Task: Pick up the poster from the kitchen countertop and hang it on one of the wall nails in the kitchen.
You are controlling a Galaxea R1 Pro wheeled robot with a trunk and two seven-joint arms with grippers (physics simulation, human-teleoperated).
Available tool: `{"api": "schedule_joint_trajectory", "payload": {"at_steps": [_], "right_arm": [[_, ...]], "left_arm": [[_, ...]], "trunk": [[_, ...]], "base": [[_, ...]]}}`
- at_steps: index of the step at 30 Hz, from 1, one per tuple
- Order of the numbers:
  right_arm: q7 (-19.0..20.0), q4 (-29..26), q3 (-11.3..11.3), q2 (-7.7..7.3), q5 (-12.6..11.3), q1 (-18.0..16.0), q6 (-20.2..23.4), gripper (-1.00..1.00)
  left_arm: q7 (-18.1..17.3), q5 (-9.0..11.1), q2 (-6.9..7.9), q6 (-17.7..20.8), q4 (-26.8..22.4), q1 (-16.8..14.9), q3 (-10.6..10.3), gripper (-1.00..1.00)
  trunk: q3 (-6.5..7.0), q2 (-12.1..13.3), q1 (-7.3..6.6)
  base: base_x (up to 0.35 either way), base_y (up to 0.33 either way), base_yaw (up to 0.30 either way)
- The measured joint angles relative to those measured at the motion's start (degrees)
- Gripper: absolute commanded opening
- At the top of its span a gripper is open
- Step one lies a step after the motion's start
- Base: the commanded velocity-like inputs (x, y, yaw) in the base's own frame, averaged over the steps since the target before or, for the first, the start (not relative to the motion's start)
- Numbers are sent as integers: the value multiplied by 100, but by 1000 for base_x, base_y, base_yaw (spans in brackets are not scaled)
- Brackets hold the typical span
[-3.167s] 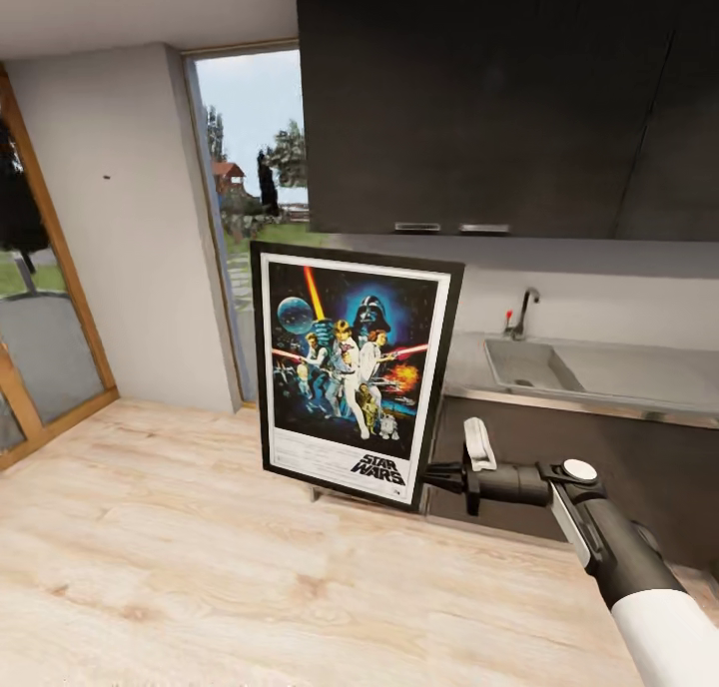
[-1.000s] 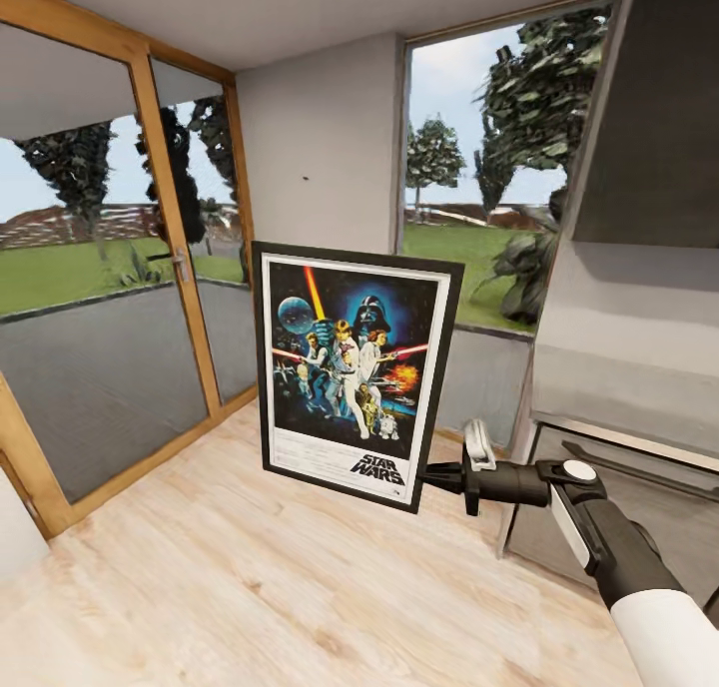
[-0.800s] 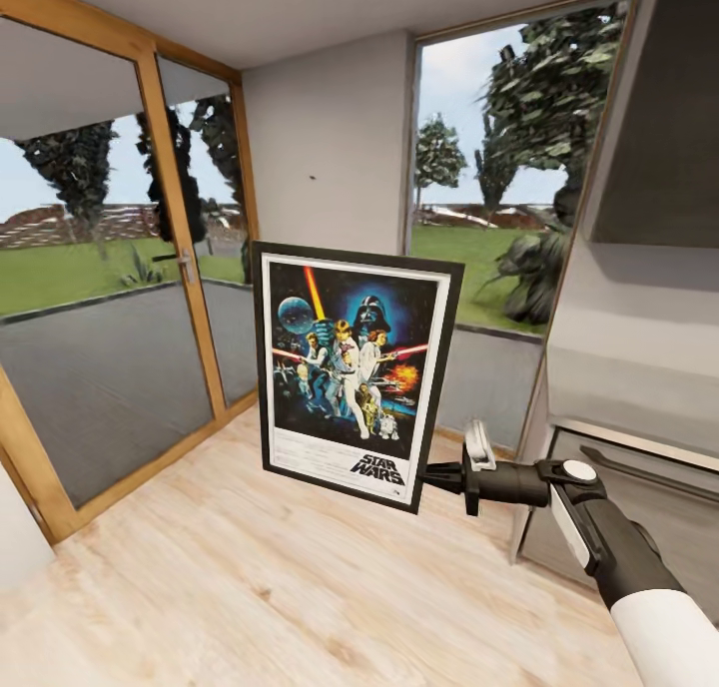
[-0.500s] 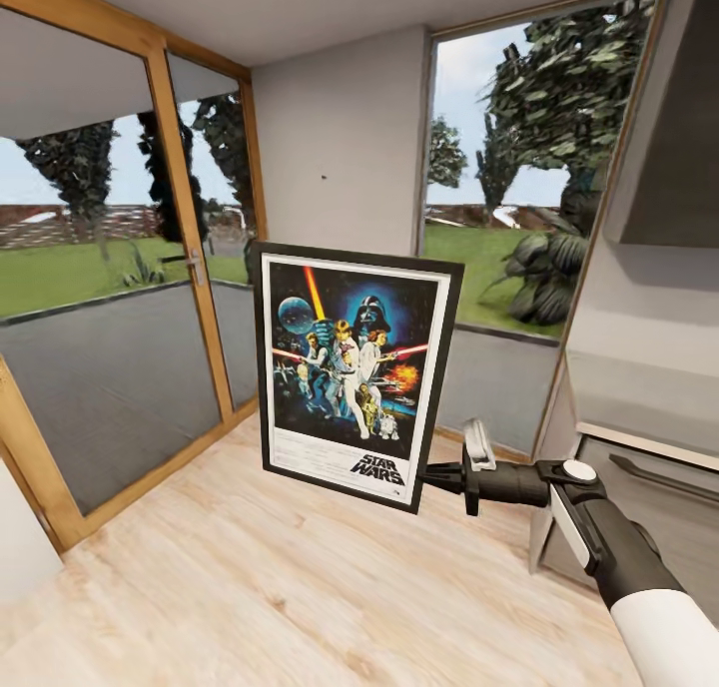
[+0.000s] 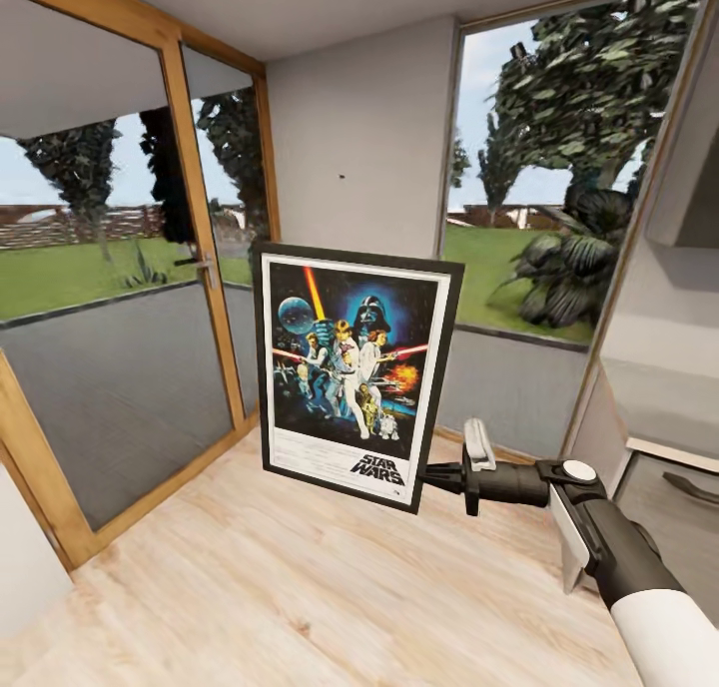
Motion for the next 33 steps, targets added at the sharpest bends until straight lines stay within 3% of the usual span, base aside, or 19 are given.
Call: {"api": "schedule_joint_trajectory", "payload": {"at_steps": [33], "right_arm": [[0,-9,0,0,-7,81,0,-100]], "left_arm": [[0,0,0,0,-1,0,0,100]], "trunk": [[0,0,0]], "base": [[223,303,0]]}}
